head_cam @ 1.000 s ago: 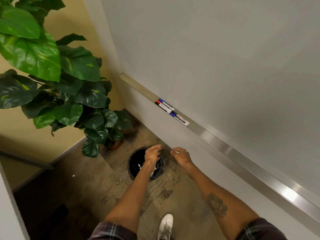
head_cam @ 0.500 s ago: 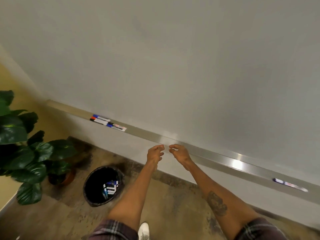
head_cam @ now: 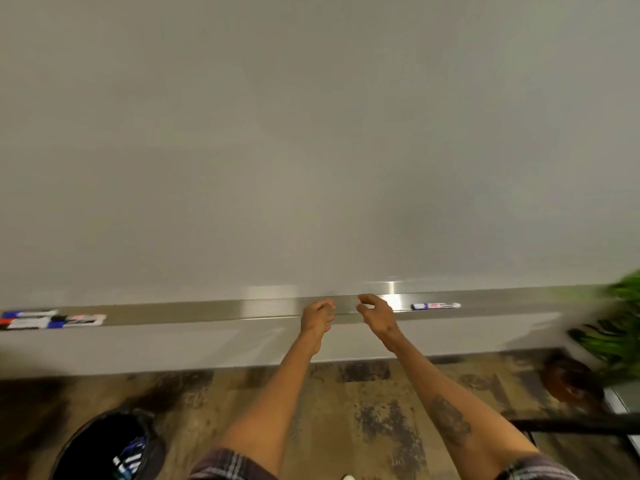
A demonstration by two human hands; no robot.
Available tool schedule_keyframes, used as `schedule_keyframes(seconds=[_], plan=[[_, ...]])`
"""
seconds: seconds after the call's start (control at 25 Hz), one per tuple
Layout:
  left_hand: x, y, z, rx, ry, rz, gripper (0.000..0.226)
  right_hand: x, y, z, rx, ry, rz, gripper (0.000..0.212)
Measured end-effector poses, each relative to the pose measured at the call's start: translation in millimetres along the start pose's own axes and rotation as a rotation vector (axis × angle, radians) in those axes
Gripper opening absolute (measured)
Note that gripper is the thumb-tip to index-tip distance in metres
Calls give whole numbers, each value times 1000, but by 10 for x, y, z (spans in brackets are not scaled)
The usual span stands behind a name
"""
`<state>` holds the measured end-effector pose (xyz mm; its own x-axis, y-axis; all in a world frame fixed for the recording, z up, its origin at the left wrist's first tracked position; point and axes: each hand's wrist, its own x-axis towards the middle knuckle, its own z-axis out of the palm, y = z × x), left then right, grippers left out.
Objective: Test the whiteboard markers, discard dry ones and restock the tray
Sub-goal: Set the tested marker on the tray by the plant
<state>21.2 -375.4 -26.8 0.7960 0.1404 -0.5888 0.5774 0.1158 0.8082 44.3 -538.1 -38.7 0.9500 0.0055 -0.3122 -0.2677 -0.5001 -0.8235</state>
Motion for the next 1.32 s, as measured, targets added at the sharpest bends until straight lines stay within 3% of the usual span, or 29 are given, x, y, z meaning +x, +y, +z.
schedule_keyframes(seconds=[0.4,0.64,0.88,0.96,1.12,1.32], plan=[[313,-120,1683,135,-213,-65,43,359,1215,-1352,94,280,188,55],[547,-169,2177,203,-242,-128,63,672,1550,-1773,73,276,261,61],[755,-352,2332,280,-272,-166,42,849,1692,-1786,-41,225,279,55],[751,-355,2363,280,-276,-164,33,851,1734,-1731,-22,221,286,54],[745,-367,2280,248,-248,-143,34,809,1674,-1614,88,279,284,46],[679,-323,1886,92,0,-16,28,617,1235,-1327,175,407,187,36]])
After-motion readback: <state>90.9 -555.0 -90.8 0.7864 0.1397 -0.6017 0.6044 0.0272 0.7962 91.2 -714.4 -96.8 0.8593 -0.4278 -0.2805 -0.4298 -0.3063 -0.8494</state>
